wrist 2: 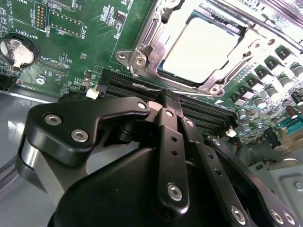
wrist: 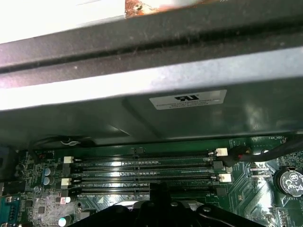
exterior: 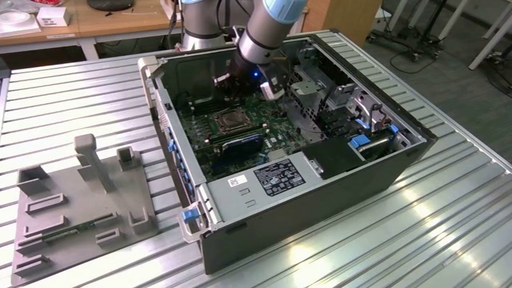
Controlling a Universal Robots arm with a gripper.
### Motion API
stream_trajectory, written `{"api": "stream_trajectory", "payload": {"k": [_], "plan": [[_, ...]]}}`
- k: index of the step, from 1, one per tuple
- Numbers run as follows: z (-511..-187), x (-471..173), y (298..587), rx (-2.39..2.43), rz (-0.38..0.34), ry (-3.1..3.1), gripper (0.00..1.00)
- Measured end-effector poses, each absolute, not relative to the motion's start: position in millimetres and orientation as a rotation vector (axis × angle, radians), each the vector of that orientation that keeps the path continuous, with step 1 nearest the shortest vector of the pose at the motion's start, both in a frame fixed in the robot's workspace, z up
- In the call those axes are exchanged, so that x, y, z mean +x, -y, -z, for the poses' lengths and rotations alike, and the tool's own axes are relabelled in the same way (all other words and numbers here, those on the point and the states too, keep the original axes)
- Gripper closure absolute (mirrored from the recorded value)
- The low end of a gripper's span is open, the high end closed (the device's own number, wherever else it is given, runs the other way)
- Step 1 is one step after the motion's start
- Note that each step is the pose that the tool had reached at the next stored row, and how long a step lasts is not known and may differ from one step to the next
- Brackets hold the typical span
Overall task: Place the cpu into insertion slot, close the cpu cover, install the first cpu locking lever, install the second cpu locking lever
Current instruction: 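Install the first cpu locking lever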
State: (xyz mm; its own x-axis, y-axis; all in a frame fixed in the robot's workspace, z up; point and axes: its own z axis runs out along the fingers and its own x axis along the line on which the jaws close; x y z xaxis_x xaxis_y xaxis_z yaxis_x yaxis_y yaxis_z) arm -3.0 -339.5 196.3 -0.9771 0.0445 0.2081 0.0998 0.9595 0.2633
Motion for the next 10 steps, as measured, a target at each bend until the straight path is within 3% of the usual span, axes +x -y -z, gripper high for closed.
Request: {"api": "stream_trajectory", "payload": {"k": [10], "plan": [[-190.5,-3.0,340.2,-0.107,0.407,2.916,0.89]]}}
